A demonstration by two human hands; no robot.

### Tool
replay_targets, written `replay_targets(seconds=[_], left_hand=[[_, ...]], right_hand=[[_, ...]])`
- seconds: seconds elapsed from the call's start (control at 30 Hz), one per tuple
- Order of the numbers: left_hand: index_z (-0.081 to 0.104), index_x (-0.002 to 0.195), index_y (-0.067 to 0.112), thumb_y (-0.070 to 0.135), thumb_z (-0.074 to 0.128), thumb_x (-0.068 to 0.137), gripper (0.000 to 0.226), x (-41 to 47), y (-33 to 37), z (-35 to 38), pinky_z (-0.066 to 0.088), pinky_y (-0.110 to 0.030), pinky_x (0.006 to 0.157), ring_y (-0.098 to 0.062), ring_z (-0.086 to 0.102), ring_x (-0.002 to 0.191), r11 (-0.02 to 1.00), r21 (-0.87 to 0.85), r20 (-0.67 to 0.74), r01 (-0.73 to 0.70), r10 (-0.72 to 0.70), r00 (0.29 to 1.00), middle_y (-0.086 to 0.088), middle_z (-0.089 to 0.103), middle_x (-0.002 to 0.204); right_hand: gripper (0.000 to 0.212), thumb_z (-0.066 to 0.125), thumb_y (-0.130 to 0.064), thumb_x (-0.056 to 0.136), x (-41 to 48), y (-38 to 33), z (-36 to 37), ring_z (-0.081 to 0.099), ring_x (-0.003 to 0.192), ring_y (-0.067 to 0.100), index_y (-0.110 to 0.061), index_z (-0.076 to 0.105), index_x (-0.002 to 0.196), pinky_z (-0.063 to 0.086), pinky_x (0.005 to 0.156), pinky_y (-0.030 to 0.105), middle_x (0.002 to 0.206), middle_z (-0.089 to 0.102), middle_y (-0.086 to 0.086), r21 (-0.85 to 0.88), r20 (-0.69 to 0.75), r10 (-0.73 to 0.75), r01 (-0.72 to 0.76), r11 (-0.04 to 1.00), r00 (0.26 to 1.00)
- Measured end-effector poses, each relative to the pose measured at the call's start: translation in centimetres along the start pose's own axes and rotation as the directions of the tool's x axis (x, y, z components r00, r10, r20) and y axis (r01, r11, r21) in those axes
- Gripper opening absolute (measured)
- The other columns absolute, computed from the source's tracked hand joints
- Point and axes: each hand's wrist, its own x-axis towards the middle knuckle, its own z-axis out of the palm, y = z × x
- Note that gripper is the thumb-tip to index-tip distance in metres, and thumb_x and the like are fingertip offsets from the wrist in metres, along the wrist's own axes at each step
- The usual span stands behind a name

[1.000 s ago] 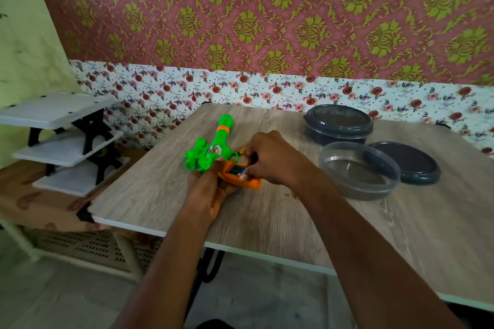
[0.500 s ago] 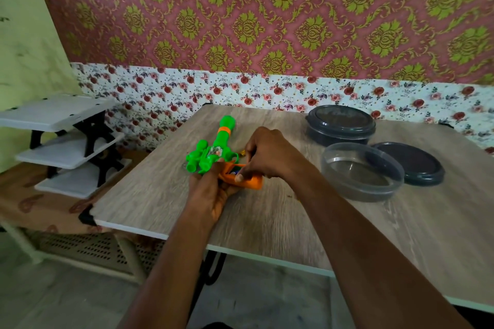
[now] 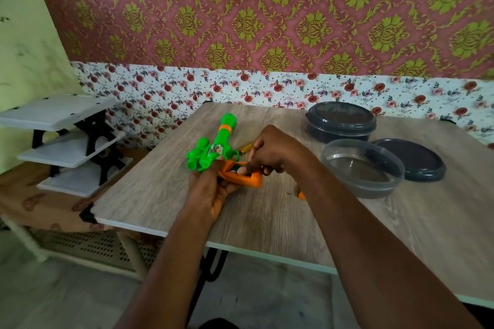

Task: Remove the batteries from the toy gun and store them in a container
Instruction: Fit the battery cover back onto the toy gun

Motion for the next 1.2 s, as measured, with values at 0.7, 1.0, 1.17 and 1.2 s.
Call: replay_targets(seconds=[0.7, 1.0, 1.17, 1.2], left_hand=[[0.055, 0.143, 0.000, 0.014, 0.059, 0.106, 0.040, 0.2, 0.5, -0.5, 0.066, -0.044, 0.062, -0.026, 0.080, 0.087, 0.994, -0.108, 0.001, 0.012, -0.012, 1.000, -0.021, 0.078, 0.110], [0.053, 0.147, 0.005, 0.013, 0.057, 0.106, 0.042, -0.3, 0.3, -0.2, 0.067, -0.048, 0.067, -0.031, 0.076, 0.105, 0.995, -0.104, 0.011, -0.013, 0.014, 1.000, -0.025, 0.072, 0.127], [0.051, 0.147, 0.005, 0.013, 0.057, 0.106, 0.042, -0.3, 0.5, -0.1, 0.064, -0.057, 0.077, -0.035, 0.073, 0.111, 0.994, -0.108, 0.022, 0.002, 0.001, 1.000, -0.026, 0.071, 0.128], [0.051, 0.147, 0.005, 0.012, 0.057, 0.107, 0.041, -0.4, 0.5, 0.0, 0.063, -0.057, 0.077, -0.034, 0.074, 0.107, 0.994, -0.111, 0.020, 0.009, -0.007, 1.000, -0.026, 0.071, 0.126]], right_hand=[[0.015, 0.058, -0.011, 0.095, -1.0, 1.2, -0.3, 0.055, 0.039, 0.016, 0.003, 0.063, 0.096, 0.036, 0.041, 0.018, 0.081, 0.069, 0.026, 0.711, -0.037, 0.218, -0.128, 0.691, 0.975], [0.023, 0.028, 0.011, 0.095, -2.1, 2.6, -0.9, 0.055, 0.042, 0.016, -0.002, 0.046, 0.091, 0.031, 0.033, 0.017, 0.084, 0.066, 0.035, 0.948, 0.158, 0.124, -0.186, 0.260, 0.980], [0.011, 0.043, -0.005, 0.108, -2.1, 4.3, -0.7, 0.055, 0.038, 0.012, -0.004, 0.046, 0.097, 0.028, 0.032, 0.014, 0.097, 0.068, 0.038, 0.944, 0.132, 0.102, -0.156, 0.291, 0.986], [0.013, 0.049, -0.012, 0.107, -2.2, 4.6, -0.6, 0.052, 0.037, 0.011, -0.004, 0.047, 0.097, 0.028, 0.031, 0.014, 0.080, 0.071, 0.031, 0.935, 0.137, 0.115, -0.166, 0.313, 0.984]])
